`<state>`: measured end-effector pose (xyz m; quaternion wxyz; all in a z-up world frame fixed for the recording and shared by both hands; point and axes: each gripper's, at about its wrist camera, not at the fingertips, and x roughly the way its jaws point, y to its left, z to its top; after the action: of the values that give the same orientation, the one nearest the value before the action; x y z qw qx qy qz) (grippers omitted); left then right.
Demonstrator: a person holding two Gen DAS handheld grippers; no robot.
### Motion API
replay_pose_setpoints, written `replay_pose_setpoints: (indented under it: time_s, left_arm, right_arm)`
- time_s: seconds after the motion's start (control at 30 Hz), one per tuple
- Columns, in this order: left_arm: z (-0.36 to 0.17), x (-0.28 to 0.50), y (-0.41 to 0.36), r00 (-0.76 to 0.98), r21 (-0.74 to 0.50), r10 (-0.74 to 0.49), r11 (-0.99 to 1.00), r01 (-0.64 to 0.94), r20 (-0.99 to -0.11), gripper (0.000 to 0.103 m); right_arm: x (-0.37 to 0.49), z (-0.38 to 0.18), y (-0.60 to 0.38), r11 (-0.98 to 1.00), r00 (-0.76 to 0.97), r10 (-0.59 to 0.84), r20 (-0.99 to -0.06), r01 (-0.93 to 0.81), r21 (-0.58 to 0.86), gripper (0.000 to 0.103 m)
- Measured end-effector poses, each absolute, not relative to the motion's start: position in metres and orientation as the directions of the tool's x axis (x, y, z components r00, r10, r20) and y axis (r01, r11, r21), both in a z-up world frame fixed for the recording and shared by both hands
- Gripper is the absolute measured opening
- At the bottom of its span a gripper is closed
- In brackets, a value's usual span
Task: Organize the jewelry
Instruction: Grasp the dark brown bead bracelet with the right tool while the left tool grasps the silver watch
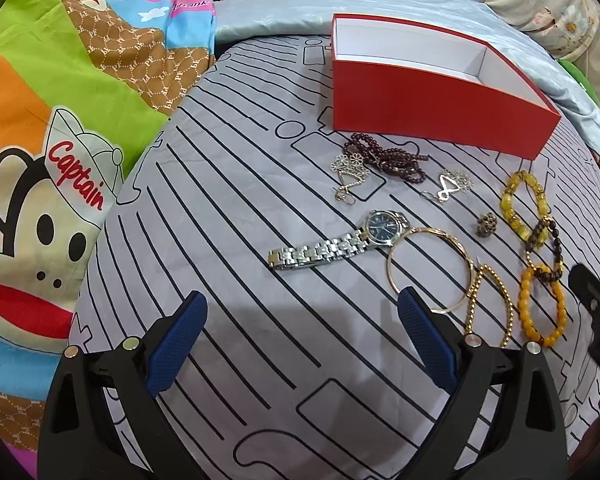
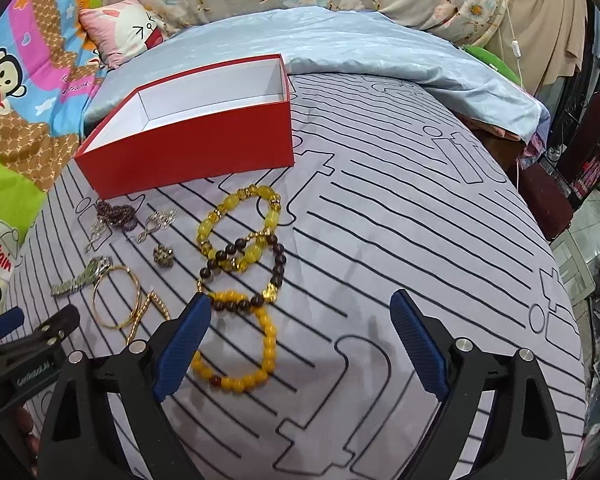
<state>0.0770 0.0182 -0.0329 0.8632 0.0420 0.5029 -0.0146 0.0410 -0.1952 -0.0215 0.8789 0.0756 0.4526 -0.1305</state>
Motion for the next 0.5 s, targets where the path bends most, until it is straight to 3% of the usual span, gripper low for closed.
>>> replay_pose_setpoints:
  time_s: [0.13,0.5]
  left_arm:
    - [-0.035,0.082,0.021,0.489,0.049,0.011,0.997,0.065,-0.872,0.094]
    - [-0.041,0.092,0.024,0.479,0.047,0.009,0.997,0.068,-0.878,0.094]
  right_arm:
    - [0.054,-0.029,-0.197,0.956,0.543,-0.154,-0.826,0.293,0.015,0.078]
    - [0.070,-0.044,-0.200,0.958,0.518,-0.132,-0.845,0.284,0.025,0.047]
